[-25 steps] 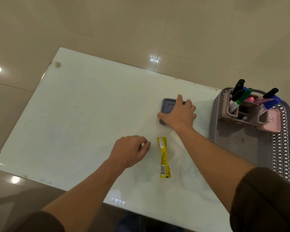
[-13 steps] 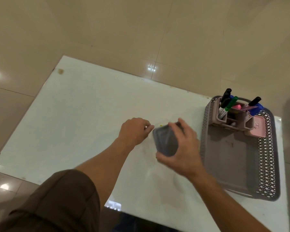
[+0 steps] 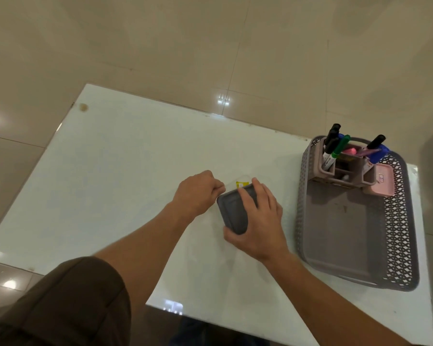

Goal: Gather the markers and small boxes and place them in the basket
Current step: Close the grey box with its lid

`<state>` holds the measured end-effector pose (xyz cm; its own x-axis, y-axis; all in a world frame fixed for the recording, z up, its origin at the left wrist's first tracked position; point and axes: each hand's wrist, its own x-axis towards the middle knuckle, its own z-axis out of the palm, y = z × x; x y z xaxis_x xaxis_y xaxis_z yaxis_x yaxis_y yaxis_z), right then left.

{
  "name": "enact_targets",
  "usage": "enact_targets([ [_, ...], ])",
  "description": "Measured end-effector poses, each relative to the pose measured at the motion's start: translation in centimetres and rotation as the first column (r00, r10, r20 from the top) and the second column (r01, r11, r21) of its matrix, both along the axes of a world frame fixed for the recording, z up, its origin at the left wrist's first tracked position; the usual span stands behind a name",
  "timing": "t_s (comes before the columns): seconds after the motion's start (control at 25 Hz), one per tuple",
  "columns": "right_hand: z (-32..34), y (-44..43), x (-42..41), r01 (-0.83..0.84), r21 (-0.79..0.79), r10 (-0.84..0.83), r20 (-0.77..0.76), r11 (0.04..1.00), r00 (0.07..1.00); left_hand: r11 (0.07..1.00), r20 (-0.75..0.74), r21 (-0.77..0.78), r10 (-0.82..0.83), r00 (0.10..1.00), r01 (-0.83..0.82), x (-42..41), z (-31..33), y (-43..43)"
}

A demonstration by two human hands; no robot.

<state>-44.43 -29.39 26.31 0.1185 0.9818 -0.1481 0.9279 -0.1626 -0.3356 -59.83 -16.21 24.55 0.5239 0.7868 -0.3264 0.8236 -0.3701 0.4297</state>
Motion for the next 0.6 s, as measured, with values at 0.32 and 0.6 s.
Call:
enact_targets([
  [0.32, -0.4, 1.4, 1.1, -0.036, -0.088, 0.035, -0.011, 0.996, 0.999, 0.980, 0.084, -0.187, 0.077, 0.993, -0.060, 0.0, -0.6, 0.2],
  [0.6, -0.4, -0.1, -0.8, 0.059, -0.081, -0.058, 0.010, 0.995, 0.998, 0.745, 0.209, -0.604, 0.491, 0.845, -0.283, -0.4, -0.9, -0.5],
])
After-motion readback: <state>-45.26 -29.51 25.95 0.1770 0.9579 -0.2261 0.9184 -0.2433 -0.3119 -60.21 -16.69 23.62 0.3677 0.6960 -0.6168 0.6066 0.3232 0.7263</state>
